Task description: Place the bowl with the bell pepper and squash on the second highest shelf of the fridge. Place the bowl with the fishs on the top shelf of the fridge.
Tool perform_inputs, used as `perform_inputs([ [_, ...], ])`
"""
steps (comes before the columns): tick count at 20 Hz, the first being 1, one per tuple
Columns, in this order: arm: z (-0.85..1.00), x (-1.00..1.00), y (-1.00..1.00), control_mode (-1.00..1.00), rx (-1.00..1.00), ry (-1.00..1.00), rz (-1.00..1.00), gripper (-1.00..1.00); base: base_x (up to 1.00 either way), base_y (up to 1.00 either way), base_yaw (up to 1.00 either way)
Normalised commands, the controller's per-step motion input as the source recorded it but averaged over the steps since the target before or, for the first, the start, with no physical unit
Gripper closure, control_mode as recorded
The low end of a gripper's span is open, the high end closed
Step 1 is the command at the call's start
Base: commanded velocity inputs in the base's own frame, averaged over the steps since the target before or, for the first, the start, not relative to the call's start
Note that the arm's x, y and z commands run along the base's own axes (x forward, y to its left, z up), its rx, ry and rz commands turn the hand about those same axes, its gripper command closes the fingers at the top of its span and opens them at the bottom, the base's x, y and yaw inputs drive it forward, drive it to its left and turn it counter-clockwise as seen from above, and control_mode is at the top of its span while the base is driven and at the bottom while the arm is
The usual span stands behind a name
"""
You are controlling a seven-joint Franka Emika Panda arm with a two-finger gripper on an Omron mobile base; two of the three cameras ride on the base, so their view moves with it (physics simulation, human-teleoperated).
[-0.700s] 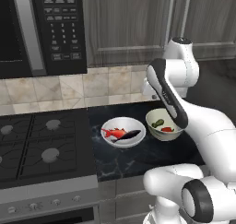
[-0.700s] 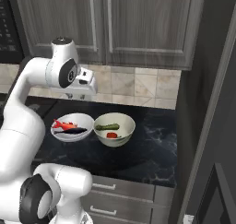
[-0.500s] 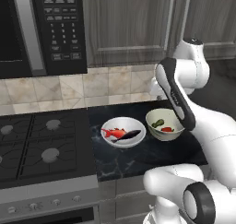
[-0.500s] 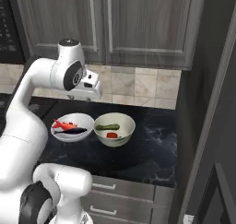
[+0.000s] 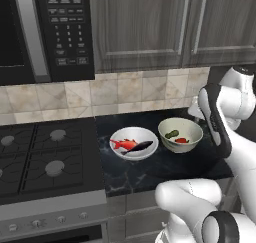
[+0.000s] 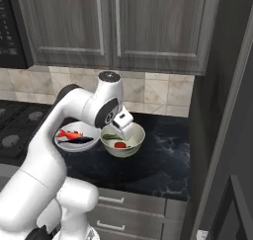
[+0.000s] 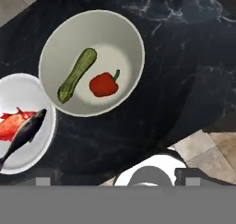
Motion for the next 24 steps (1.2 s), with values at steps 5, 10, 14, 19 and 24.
perform_inputs([
  [5,-0.67,0.09,-0.58,-1.00,0.17,0.06,-0.51,-1.00,0.00,0.00,0.00],
  [10,-0.43,0.63,-0.32,-1.00,0.09,0.04,-0.11,-1.00,0.00,0.00,0.00],
  [14,-0.35,0.61,-0.26,-1.00,0.00,0.07,-0.09,-1.00,0.00,0.00,0.00],
  [19,-0.26,0.53,-0.11,-1.00,0.00,0.05,-0.08,-1.00,0.00,0.00,0.00],
  [24,-0.23,0.33,0.00,-1.00,0.01,0.07,-0.06,-1.00,0.00,0.00,0.00],
])
